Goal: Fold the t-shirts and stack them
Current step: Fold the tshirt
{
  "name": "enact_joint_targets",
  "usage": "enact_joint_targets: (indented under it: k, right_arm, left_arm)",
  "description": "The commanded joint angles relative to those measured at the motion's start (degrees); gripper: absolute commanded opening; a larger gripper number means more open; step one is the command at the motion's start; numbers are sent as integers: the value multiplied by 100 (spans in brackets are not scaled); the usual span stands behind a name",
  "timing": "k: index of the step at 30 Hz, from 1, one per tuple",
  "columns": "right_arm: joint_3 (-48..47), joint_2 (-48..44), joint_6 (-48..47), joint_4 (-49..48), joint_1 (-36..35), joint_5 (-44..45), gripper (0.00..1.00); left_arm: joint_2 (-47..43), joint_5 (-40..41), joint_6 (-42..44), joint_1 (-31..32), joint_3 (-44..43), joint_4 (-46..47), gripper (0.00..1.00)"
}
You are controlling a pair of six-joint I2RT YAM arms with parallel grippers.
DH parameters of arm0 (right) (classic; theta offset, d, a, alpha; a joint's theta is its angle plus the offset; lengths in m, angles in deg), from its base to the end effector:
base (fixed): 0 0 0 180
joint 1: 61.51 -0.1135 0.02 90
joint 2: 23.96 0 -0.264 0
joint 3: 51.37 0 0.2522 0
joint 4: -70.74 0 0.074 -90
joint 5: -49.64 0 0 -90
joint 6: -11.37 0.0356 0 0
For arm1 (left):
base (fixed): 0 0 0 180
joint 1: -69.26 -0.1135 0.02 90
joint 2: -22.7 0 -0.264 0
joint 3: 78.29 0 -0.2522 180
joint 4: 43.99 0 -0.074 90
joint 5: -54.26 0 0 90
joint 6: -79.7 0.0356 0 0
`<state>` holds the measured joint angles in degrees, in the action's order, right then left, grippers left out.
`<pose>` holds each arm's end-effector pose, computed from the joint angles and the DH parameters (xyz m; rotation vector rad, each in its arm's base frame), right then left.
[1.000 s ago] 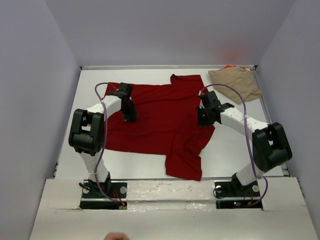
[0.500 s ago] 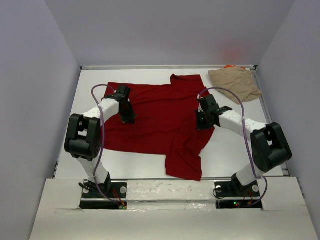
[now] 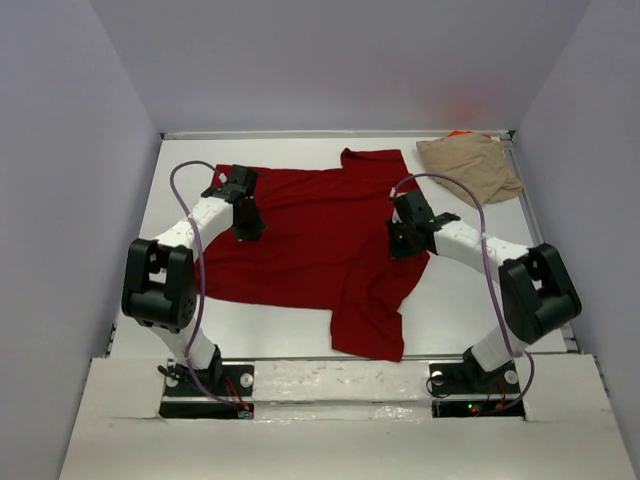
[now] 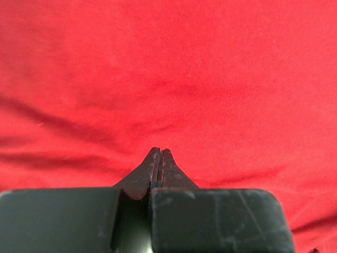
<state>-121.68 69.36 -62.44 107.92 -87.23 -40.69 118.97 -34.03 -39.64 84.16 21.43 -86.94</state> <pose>0.2899 0.1399 0.1834 -0.2218 2.6365 0.2590 0.3364 -0.0884 0.2126 -0.3398 2.5962 -0.2378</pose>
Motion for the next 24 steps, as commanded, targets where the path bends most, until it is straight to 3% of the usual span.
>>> enact_joint_targets:
  k: [1,7,9,12,14,16,24]
  right_arm:
    - [267,-858,288,-180,-301,674,0]
    - [776,-1859,719,83,-601,1396,0]
    - [865,-2062,886,188,-741,1405,6]
    - [988,-2265,1062,400,-1005,1449,27]
    - [1023,-2292,1237,601,-1198,1606,36]
    - [1024,-2257,1360,733,-1286,1668,39]
    - [260,-1308,2642,2497,-1911,2723,34]
  left_arm:
    - [-704,697,-98,-4,-89,-192,0]
    - [-1162,1023,-282,-13,104,-175,0]
    - [-1181,1076,-300,-22,104,-192,0]
    - [-1198,1173,-353,-13,130,-236,2]
    - [-1242,1217,-405,-22,209,-254,7]
    - [-1356,1278,-467,-22,297,-245,8]
    - [-1506,1639,-529,-13,368,-508,11]
